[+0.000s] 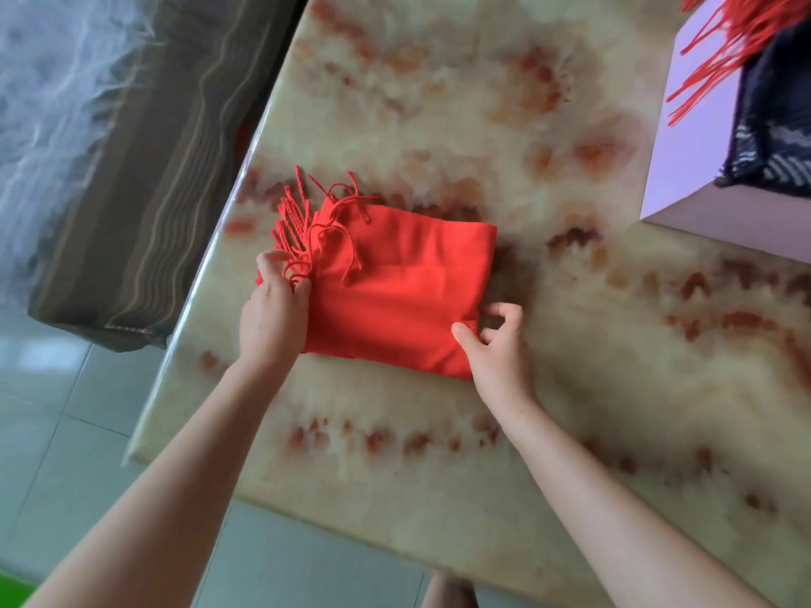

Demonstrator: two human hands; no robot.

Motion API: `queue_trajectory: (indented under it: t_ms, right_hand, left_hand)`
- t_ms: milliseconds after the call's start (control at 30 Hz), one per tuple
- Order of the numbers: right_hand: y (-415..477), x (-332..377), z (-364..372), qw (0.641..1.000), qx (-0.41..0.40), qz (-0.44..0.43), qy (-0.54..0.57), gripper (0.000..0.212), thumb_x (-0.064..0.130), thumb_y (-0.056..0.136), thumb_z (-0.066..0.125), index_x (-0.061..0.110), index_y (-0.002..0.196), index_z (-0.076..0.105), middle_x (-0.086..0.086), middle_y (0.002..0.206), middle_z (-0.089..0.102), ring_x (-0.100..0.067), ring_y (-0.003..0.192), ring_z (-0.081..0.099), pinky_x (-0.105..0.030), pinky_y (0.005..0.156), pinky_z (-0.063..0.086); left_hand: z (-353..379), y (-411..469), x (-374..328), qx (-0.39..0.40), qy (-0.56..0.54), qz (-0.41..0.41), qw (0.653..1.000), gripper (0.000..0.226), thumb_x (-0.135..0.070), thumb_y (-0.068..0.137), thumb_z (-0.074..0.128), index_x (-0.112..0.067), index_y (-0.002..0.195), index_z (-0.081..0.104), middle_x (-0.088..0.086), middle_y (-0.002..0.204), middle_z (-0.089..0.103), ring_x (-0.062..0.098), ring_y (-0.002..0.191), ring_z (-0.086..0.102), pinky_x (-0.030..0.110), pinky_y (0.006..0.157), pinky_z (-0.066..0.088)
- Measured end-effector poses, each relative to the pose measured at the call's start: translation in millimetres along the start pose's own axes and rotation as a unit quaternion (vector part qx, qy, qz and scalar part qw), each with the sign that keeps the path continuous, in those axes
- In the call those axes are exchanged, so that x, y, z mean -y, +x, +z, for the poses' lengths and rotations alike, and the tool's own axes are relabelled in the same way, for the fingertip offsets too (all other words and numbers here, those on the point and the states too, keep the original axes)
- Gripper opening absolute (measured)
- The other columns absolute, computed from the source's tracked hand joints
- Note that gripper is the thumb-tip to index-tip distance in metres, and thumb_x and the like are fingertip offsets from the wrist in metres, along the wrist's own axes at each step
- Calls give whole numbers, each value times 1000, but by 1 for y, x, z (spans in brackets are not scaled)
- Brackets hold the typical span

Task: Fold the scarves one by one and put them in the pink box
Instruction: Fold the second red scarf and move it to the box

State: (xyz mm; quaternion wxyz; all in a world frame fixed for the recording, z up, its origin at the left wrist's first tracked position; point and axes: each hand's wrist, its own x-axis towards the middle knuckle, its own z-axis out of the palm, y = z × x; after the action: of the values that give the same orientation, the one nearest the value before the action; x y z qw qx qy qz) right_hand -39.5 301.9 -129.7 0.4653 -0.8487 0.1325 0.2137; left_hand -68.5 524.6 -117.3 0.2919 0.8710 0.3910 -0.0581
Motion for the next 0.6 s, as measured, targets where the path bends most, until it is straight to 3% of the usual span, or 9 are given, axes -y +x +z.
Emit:
queue_trajectory:
  t_ms: [67,133,167,233,300,333,400,500,600]
  right_hand:
    - [-4,2,-1,998,-30,-28,-56,35,28,89,62,14,115,43,9,67,50,-22,72,53,-37,66,41]
    - [-9,4,-3,991,-72,-89,-65,37,27,90,60,15,121,44,4,90,55,-21,86,55,-33,73,42]
    - [-10,3,-4,982,-86,-151,-75,39,23,89,61,15,124,45,0,105,54,-20,96,55,-31,81,43]
    - [-10,-1,-1,957,-68,-248,-135,47,19,85,63,16,130,48,-7,127,47,-22,115,46,-31,99,36]
    - [-7,-6,2,943,-40,-260,-202,53,20,82,66,22,133,51,-12,140,37,-25,124,35,-34,107,26]
    - [-5,-7,3,942,-39,-249,-223,53,22,82,67,25,132,53,-13,143,34,-28,126,33,-36,108,24]
    - [-2,-8,6,953,-31,-202,-224,51,24,82,69,29,131,55,-16,144,31,-34,126,33,-39,109,24]
    - [0,-2,6,973,-1,-145,-178,49,20,83,69,31,129,57,-16,138,32,-34,124,32,-33,108,22]
    - [3,8,0,991,14,-94,-95,49,12,81,69,27,127,58,-11,120,42,-27,115,42,-22,102,26]
  left_hand:
    - [-2,-2,1,-68,-10,54,996,42,-7,88,42,-11,130,39,20,115,58,39,107,49,40,88,35]
    - [-4,-4,-8,-156,27,199,967,45,-2,82,45,-8,126,47,16,125,52,35,115,46,39,101,32]
    - [-2,-5,-14,-160,32,277,947,41,-2,82,47,-6,123,52,16,128,51,33,119,45,39,105,33]
    - [9,-8,-27,-53,32,421,905,34,-9,88,46,-7,120,58,13,130,54,30,126,45,40,107,34]
    - [27,-14,-27,79,102,492,861,40,-23,92,42,-13,128,56,9,139,50,26,134,42,41,110,34]
    - [36,-13,-23,116,149,497,847,46,-31,93,38,-17,134,51,6,145,44,23,137,37,41,112,31]
    - [42,-1,-15,117,203,476,848,56,-43,92,32,-22,143,38,1,153,31,19,142,26,41,114,23]
    - [33,26,-9,20,214,357,909,59,-50,92,32,-28,146,30,2,156,24,22,146,14,45,116,8]
    - [18,40,-9,-28,137,128,982,62,-47,94,44,-24,149,25,13,157,15,31,145,9,47,116,5]
